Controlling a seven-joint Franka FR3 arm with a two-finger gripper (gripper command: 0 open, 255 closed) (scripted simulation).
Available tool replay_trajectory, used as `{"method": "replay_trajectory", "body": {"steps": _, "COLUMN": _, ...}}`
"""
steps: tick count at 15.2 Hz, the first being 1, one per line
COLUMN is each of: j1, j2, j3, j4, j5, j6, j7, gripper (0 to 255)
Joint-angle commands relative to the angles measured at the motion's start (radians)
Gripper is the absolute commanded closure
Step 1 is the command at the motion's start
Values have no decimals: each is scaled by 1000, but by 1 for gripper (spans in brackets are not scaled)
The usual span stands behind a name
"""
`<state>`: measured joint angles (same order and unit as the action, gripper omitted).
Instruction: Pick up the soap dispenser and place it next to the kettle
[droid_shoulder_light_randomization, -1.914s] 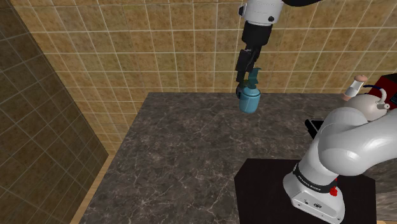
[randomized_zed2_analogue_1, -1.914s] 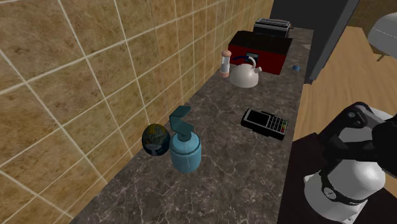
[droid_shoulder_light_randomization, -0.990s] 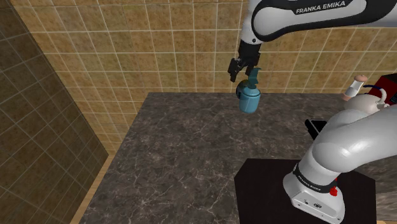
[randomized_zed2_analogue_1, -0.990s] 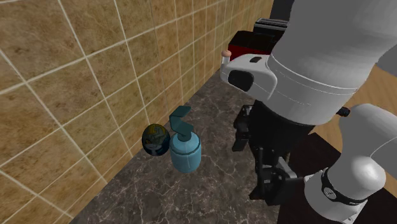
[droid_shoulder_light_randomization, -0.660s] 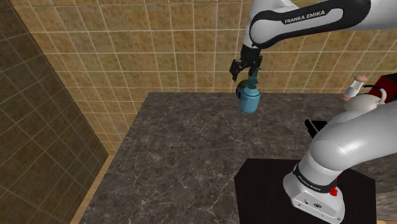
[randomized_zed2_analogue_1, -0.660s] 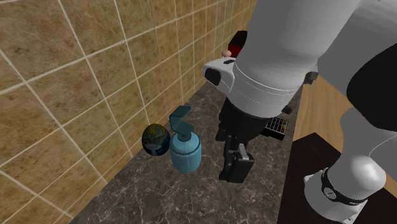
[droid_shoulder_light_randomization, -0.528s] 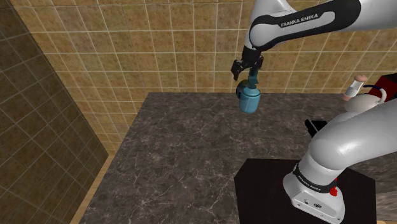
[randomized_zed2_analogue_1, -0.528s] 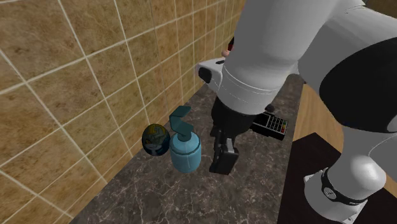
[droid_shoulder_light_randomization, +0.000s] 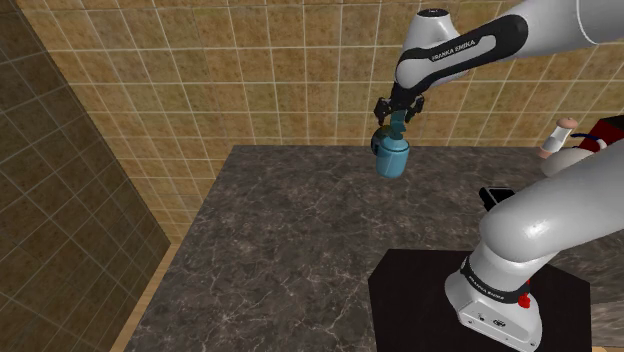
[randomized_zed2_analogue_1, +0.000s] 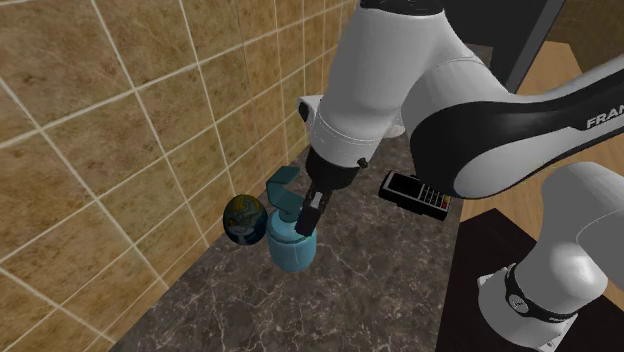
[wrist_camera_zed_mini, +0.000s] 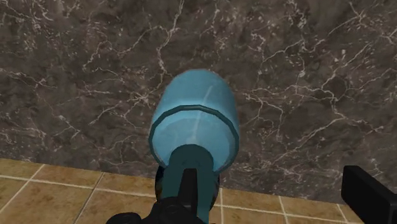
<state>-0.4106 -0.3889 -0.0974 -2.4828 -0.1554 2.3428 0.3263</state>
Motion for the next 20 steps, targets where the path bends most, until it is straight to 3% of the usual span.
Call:
{"method": "replay_trajectory", "body": {"steps": 1, "j1": -34, "j2": 42, "j3": -18, "j4": 9, "j5": -17, "j6": 48, "j7": 29, "gripper": 0}}
{"method": "replay_trajectory", "body": {"steps": 4, "j1": -81, "j2": 96, "j3": -41, "j4": 12, "j5": -43, "j6": 116, "j7": 81, "gripper": 0}}
{"method": "replay_trajectory", "body": {"steps": 11, "j1": -85, "j2": 180, "j3": -51, "j4": -3, "j5": -48, "j6": 216, "j7": 83, "gripper": 0}}
{"method": "replay_trajectory", "body": {"steps": 20, "j1": -85, "j2": 188, "j3": -52, "j4": -4, "j5": -48, "j6": 224, "j7": 83, "gripper": 0}}
